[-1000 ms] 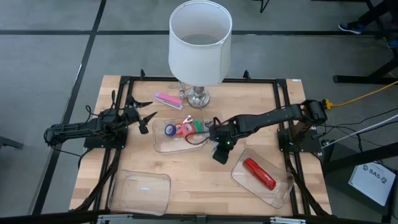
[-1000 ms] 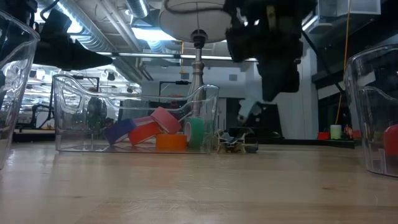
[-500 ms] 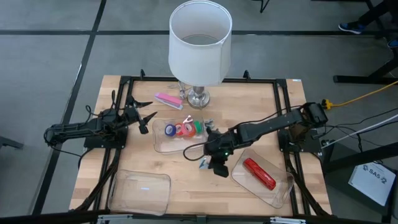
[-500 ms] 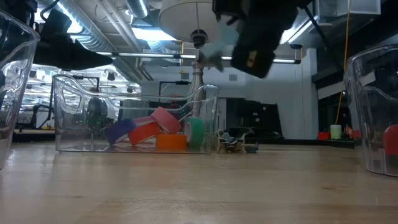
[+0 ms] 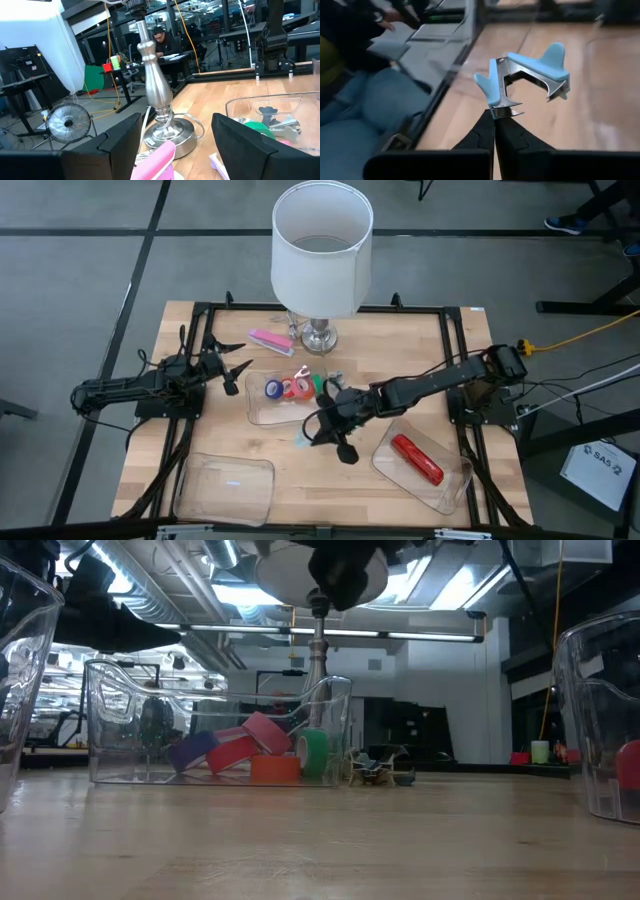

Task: Pick and place Stapler, Stapler remover, tape
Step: Put the bottom blue staple remover into the bottom left transparent bin

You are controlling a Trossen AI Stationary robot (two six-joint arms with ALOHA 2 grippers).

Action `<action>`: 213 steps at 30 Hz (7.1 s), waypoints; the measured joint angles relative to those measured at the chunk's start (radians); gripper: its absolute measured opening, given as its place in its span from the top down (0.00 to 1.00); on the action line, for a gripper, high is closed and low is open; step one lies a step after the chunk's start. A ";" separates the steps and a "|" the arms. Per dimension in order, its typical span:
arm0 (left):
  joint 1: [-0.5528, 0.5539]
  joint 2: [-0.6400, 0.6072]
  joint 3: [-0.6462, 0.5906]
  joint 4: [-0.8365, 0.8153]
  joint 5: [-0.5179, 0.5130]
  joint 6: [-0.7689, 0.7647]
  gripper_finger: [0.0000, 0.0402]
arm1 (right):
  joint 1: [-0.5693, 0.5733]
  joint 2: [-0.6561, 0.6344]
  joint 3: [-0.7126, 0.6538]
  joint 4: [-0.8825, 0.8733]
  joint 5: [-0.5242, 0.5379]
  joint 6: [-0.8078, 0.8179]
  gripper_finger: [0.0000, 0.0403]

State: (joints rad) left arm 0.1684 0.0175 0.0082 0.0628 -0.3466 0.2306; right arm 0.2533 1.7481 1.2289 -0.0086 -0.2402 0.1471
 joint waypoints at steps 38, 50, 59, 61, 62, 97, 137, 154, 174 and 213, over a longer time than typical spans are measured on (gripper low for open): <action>-0.003 0.029 0.000 0.006 0.128 -1.118 0.40 | -0.289 0.000 0.000 0.124 0.222 -0.421 0.99; -0.003 0.054 0.000 0.025 0.102 -1.098 0.40 | -0.291 0.042 -0.001 0.119 0.214 -0.420 0.99; -0.003 0.055 0.000 0.024 0.110 -1.107 0.40 | -0.291 0.049 -0.001 0.157 0.214 -0.420 0.99; -0.003 0.055 0.000 0.024 0.109 -1.107 0.40 | -0.291 0.049 -0.001 0.160 0.214 -0.420 0.99; -0.003 0.055 0.000 0.024 0.106 -1.108 0.40 | -0.291 0.049 -0.001 0.166 0.214 -0.420 0.99; -0.003 0.401 0.017 0.607 0.278 -0.935 0.40 | -0.289 0.049 -0.001 0.351 0.213 -0.418 0.99; -0.003 0.907 0.259 0.776 0.375 -0.958 0.89 | -0.291 0.065 0.000 0.383 0.218 -0.425 0.99; 0.032 0.889 0.259 0.773 0.459 -0.899 0.91 | -0.289 0.071 0.000 0.352 0.207 -0.348 0.73; -0.045 0.847 0.502 0.145 0.689 -0.514 0.91 | -0.289 0.071 0.000 0.275 0.209 -0.225 0.49; -0.768 1.108 0.729 -0.411 0.681 -1.023 0.89 | -0.201 0.071 0.000 0.248 0.214 -0.044 0.49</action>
State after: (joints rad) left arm -0.6000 1.1260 0.7372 -0.3485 0.3347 -0.7927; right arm 0.0520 1.8191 1.2289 0.2398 -0.0261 0.1032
